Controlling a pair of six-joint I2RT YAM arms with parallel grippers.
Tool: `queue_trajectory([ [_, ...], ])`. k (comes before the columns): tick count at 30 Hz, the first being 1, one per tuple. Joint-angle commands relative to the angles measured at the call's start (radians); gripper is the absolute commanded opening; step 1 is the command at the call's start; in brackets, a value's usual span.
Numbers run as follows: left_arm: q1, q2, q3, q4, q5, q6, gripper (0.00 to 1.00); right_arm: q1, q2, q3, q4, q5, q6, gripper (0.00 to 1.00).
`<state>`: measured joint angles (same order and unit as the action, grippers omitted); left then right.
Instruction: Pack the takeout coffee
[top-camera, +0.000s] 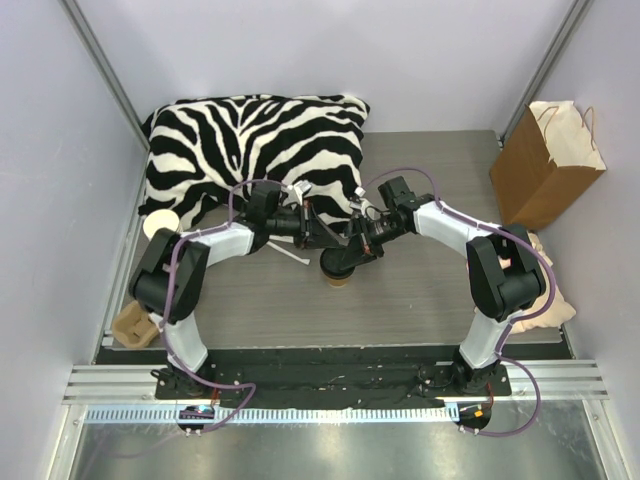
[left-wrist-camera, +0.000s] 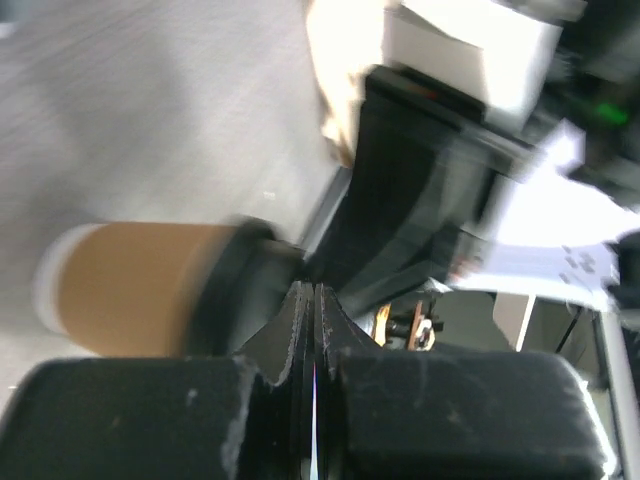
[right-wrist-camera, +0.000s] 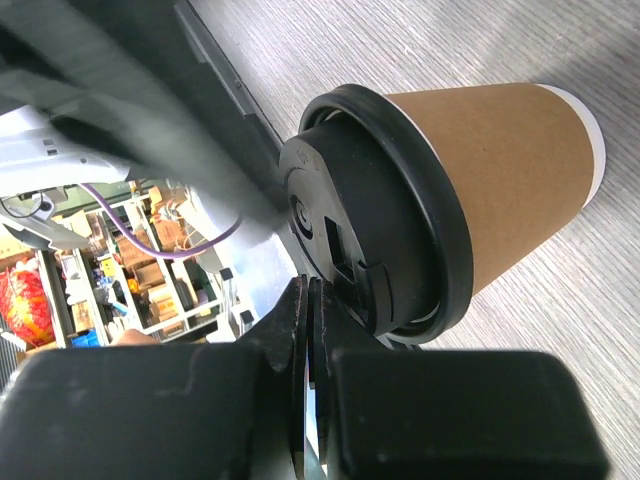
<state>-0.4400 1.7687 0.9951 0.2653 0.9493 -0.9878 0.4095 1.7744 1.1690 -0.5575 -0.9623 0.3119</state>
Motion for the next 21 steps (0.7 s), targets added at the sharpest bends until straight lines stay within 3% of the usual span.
queue_trajectory([
  [1, 0.007, 0.129, 0.019, -0.034, -0.07, 0.023, 0.0, 0.008, 0.033, 0.006, -0.018, 0.122, -0.05, 0.01],
  [6, 0.029, 0.173, 0.002, -0.067, -0.086, 0.029, 0.0, 0.009, 0.048, 0.006, -0.024, 0.145, -0.062, 0.01],
  [14, 0.03, -0.009, 0.007, 0.0, 0.003, 0.017, 0.0, 0.012, 0.028, 0.041, -0.03, 0.111, -0.065, 0.01],
  [21, 0.03, -0.135, -0.073, 0.028, 0.048, -0.034, 0.0, 0.014, -0.062, 0.08, 0.04, 0.014, 0.035, 0.01],
])
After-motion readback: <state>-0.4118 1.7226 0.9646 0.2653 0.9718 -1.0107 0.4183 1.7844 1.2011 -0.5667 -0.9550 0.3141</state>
